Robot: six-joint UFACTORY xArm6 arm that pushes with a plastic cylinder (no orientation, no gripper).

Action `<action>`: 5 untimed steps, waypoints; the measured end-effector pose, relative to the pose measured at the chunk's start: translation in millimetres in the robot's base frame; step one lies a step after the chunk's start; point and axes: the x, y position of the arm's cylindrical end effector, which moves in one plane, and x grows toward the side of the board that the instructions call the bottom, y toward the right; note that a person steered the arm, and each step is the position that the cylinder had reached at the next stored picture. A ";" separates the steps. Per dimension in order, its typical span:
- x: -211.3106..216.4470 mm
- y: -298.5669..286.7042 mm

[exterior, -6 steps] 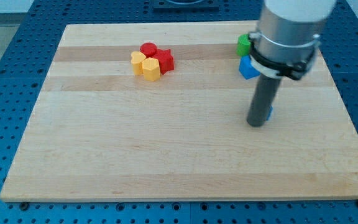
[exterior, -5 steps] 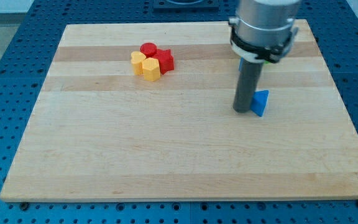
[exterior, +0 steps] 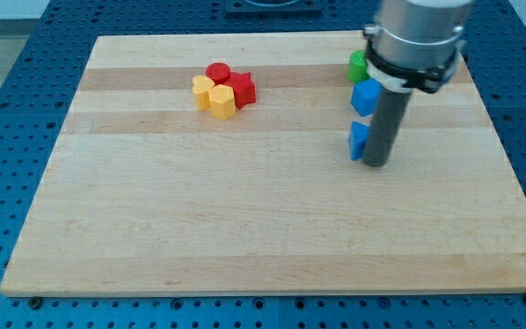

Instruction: Slide blue triangle towards green circle

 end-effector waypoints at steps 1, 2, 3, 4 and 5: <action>-22.2 -29.9; -55.3 -47.6; -86.5 -58.3; -113.0 -60.4; -135.2 -60.4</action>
